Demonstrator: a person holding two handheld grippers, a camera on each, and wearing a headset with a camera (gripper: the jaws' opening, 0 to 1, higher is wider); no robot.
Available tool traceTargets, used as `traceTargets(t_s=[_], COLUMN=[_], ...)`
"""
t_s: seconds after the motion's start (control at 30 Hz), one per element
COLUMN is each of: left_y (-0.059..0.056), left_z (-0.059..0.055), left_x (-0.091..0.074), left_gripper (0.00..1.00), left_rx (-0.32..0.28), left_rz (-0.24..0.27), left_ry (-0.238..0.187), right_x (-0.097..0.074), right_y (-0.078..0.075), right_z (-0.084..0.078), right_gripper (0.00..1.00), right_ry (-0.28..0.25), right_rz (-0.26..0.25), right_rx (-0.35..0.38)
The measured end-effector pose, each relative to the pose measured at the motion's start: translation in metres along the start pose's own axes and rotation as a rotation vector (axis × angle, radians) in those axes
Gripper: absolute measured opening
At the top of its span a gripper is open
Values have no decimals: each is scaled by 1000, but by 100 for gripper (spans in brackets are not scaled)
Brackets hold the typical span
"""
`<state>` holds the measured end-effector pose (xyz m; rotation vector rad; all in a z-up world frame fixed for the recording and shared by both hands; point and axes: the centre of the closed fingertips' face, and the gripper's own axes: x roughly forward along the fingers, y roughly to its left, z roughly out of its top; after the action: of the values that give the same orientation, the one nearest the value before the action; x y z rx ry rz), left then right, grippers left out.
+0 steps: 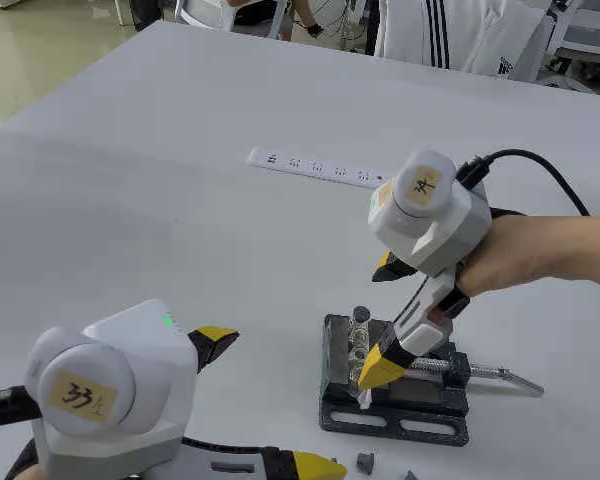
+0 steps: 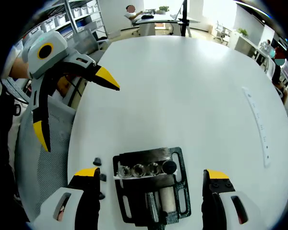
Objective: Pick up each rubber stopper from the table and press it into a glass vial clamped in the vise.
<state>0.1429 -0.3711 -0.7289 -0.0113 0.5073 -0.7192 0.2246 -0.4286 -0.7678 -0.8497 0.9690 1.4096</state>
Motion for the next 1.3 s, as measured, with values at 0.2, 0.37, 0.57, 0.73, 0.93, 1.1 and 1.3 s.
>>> traceTargets(t_s=[0.2,0.37,0.57,0.73,0.93,1.1,1.3], left_y=[0,-1,-2,-2,-4,-4,-3], left_z=[3,3,3,5,8,8,8], left_x=[-1,0,-1,-2,-2,-4,-8], left_gripper=[94,94,94,94,94,94,94], left_rx=[8,5,-5,-16,-12,0,2], left_rz=[4,3,-1,-1,-6,-9,-4], left_ry=[-1,0,0,-5,-7,-1,-2], right_x=[-4,-4,-5,-10,-15,-17,-17], right_y=[11,19,29,37,51,64,78], right_z=[-6,-12,-17,-21,-28,-38,-51], right_gripper=[91,90,89,86,86,83,80], right_ry=[-46,-78,-142,-187,-217,-211,-205], right_rz=[-1,7,15,10,18,24,40], right_rx=[24,51,81,87,93,77,70])
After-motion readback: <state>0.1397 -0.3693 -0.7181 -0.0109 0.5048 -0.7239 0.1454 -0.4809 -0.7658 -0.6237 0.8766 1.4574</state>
